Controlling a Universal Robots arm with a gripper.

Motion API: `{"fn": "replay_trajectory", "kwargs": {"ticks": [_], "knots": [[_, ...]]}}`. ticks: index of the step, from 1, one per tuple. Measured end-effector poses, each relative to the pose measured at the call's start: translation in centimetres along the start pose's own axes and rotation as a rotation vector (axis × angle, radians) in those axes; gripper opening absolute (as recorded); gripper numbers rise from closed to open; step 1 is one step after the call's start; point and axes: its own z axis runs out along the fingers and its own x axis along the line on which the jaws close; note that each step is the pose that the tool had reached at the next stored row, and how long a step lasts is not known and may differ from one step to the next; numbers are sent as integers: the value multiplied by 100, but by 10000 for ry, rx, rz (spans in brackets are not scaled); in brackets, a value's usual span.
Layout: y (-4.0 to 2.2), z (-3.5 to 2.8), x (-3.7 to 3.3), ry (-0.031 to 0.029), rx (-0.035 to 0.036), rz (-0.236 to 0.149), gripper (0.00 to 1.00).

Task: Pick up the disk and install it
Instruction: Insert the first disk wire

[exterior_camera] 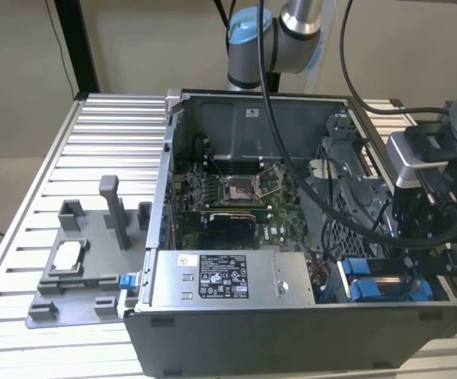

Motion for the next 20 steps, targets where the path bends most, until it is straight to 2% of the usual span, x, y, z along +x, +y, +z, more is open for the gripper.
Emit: {"fn": "replay_trajectory", "kwargs": {"ticks": [1, 3, 5, 6, 10, 12, 15, 17, 18, 20], "knots": [[0, 1, 0, -5, 0, 1, 100], [0, 8, -2, -25, 0, 0, 100], [-2, -26, -3, -24, 0, 2, 100], [-3, -70, -4, -8, 1, 3, 100], [-10, -231, -13, -10, 0, 8, 100], [-12, -289, -16, -22, -1, 12, 100], [-14, -308, -17, -58, 11, 13, 100], [-14, -308, -17, -58, 14, 12, 100], [-13, -308, -17, -57, 14, 13, 0], [-13, -309, -17, -55, 15, 13, 0]]}}
